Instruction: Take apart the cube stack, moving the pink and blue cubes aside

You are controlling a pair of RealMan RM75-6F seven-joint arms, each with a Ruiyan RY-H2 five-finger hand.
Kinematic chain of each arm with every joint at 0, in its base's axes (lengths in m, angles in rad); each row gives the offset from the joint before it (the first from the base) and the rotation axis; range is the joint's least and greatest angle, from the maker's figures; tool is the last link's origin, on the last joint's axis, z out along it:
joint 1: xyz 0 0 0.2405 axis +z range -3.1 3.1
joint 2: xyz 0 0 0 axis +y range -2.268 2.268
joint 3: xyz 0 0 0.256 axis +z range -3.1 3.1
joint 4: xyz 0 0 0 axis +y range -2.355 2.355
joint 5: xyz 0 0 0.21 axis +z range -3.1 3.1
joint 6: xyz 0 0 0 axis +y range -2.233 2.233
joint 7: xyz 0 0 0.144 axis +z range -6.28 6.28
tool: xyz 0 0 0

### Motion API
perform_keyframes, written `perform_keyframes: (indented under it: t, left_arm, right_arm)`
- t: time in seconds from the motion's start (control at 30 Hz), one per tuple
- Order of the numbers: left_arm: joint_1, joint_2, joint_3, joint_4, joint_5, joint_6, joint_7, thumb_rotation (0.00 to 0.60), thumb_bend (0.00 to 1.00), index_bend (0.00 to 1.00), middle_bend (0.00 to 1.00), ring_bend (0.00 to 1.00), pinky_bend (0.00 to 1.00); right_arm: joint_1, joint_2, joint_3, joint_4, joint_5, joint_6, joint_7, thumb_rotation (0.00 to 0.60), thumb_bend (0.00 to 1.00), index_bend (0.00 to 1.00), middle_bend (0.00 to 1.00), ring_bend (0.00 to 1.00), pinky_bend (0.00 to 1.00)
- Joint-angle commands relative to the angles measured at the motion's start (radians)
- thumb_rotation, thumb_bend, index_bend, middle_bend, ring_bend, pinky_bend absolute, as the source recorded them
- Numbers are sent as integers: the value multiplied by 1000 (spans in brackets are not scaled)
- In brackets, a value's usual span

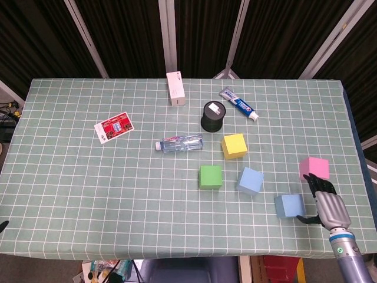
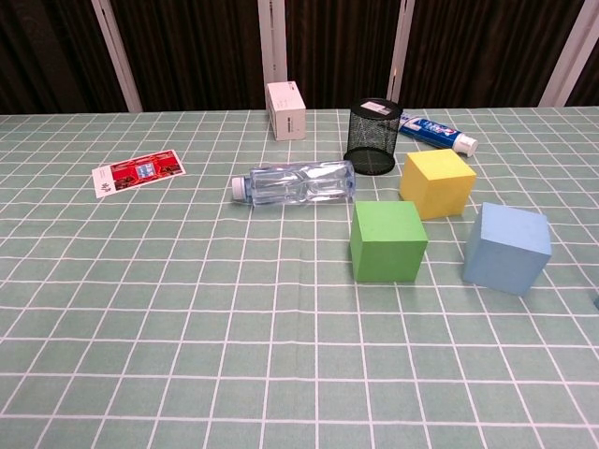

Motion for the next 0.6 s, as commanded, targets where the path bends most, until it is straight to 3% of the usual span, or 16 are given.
perform_keyframes:
  t: [0.03, 0.1, 0.3, 0.6]
  left_arm:
    - [-1, -2, 0, 2, 3, 1, 1, 600, 183, 171, 0, 0, 0]
    - [-3, -5, -1, 4, 3, 0, 4, 600, 183, 171, 0, 0, 0]
    - [-8, -13, 0, 10, 17, 2, 8, 600, 183, 162, 0, 0, 0]
    - [-6, -21, -8, 26, 24, 24, 3, 600, 183, 157, 0, 0, 0]
  right_arm:
    - [-75, 11, -15, -66, -121, 136, 89, 600, 99, 1, 3, 41, 0]
    - [-107, -12, -25, -38, -201, 217, 109, 600, 99, 6, 11, 41, 0]
    - [-148, -108, -7, 109, -273, 379, -99, 600, 99, 12, 17, 42, 0]
    - [-174, -84, -16, 138, -322, 418, -12, 600, 98, 11, 17, 41, 0]
